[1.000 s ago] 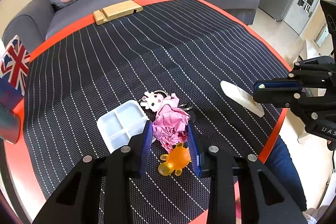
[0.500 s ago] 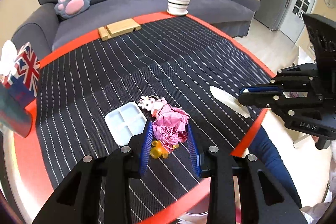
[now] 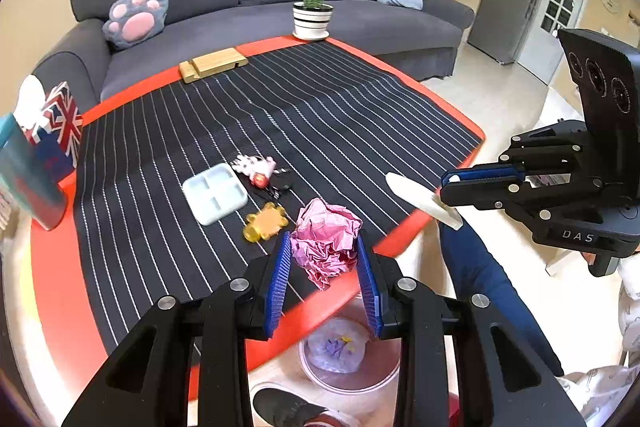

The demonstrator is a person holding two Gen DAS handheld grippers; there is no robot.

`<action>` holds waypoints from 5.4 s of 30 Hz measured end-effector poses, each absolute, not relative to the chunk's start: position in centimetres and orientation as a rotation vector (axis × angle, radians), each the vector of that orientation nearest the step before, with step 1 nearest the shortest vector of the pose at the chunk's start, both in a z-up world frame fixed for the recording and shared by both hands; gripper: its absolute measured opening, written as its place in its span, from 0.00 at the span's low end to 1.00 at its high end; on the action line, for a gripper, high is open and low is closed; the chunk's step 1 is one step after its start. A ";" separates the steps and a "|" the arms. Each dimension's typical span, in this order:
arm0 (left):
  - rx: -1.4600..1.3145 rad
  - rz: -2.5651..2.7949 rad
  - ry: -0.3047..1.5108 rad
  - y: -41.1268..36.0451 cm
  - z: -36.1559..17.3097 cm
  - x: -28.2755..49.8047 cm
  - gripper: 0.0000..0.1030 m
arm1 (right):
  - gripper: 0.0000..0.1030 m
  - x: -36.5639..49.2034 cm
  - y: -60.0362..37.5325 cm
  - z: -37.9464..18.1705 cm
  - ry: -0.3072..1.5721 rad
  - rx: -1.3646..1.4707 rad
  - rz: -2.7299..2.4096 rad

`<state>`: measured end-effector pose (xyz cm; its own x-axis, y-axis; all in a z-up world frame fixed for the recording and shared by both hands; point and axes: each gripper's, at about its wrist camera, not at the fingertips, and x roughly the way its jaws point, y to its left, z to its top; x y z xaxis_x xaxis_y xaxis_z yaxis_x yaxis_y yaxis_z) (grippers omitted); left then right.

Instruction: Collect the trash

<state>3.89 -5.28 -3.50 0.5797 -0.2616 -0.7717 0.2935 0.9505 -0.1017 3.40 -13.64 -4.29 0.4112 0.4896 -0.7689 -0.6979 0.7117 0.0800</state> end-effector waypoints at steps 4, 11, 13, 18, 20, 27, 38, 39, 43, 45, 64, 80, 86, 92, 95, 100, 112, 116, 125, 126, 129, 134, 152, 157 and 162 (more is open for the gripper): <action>0.044 -0.339 0.890 -6.1 -3.4 2.3 0.31 | 0.07 1.6 -13.9 -4.2 0.862 -0.273 0.768; 0.034 -0.365 0.903 -7.0 -4.1 0.4 0.31 | 0.07 -0.6 -15.0 -4.5 0.866 -0.259 0.767; 0.029 -0.375 0.914 -7.4 -4.6 -0.1 0.31 | 0.07 -1.0 -15.3 -4.6 0.869 -0.253 0.766; 0.019 -0.391 0.931 -7.9 -5.3 -0.7 0.31 | 0.07 -1.4 -16.0 -4.9 0.876 -0.241 0.757; 0.021 -0.394 0.939 -8.1 -5.6 -0.9 0.33 | 0.07 -1.5 -16.1 -5.1 0.878 -0.237 0.757; 0.002 -0.349 0.914 -7.7 -5.8 -1.0 0.89 | 0.07 -1.5 -16.2 -5.4 0.882 -0.225 0.758; -0.023 -0.308 0.918 -6.5 -5.9 -0.9 0.92 | 0.07 -1.5 -16.0 -5.8 0.892 -0.220 0.766; -0.028 -0.306 0.918 -6.4 -5.9 -0.9 0.92 | 0.07 -1.6 -16.0 -5.8 0.893 -0.220 0.768; -0.043 -0.294 0.915 -5.9 -5.7 -1.2 0.92 | 0.07 -1.7 -15.9 -5.9 0.896 -0.224 0.776; -0.045 -0.288 0.913 -5.6 -5.6 -1.4 0.92 | 0.07 -1.8 -15.9 -5.9 0.896 -0.225 0.782; -0.076 -0.245 0.899 -3.2 -5.1 -1.7 0.92 | 0.87 -1.6 -14.6 -6.2 0.893 -0.226 0.792; -0.082 -0.244 0.914 -3.1 -5.7 -1.8 0.93 | 0.95 -0.8 -14.8 -6.9 0.926 -0.217 0.716; -0.087 -0.237 0.916 -2.8 -6.0 -1.8 0.93 | 0.96 -0.6 -14.7 -6.8 0.927 -0.208 0.705; -0.097 -0.227 0.914 -2.3 -6.0 -2.0 0.92 | 0.96 0.0 -14.1 -6.4 0.929 -0.193 0.701; -0.105 -0.217 0.912 -1.8 -6.0 -2.0 0.93 | 0.96 0.4 -13.4 -6.1 0.922 -0.200 0.705; -0.114 -0.199 0.908 -1.1 -6.0 -1.9 0.93 | 0.96 1.6 -11.8 -5.5 0.911 -0.197 0.711; -0.140 -0.155 0.902 1.8 -5.8 -1.7 0.93 | 0.96 6.2 -7.0 -6.2 0.929 -0.191 0.671; -0.149 -0.146 0.900 2.7 -5.9 -1.6 0.93 | 0.96 7.9 -5.3 -6.9 0.945 -0.196 0.645; -0.176 -0.130 0.902 4.4 -6.3 -1.4 0.93 | 0.96 10.1 -2.2 -9.1 0.990 -0.204 0.617; -0.179 -0.129 0.903 4.5 -6.4 -1.4 0.93 | 0.96 10.3 -1.8 -9.4 0.994 -0.208 0.611; -0.191 -0.129 0.905 4.9 -6.7 -1.3 0.92 | 0.96 10.9 -1.1 -10.2 1.009 -0.216 0.599; -0.207 -0.126 0.911 5.6 -7.2 -1.4 0.93 | 0.96 11.3 -0.1 -11.5 1.025 -0.229 0.589; -0.226 -0.125 0.924 6.5 -8.1 -1.1 0.92 | 0.43 11.8 0.4 -12.8 1.026 -0.265 0.530; -0.215 -0.128 0.921 6.1 -7.8 -0.6 0.93 | 0.43 11.8 -0.1 -12.6 1.021 -0.248 0.532; -0.201 -0.134 0.916 5.8 -7.4 0.5 0.93 | 0.43 11.8 -1.0 -12.0 1.009 -0.227 0.540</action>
<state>0.52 5.76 -7.41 0.6026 -0.1997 -0.7726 0.0293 0.9731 -0.2287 11.78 -1.04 -12.02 0.4165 0.3238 -0.8496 -0.5277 0.8470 0.0641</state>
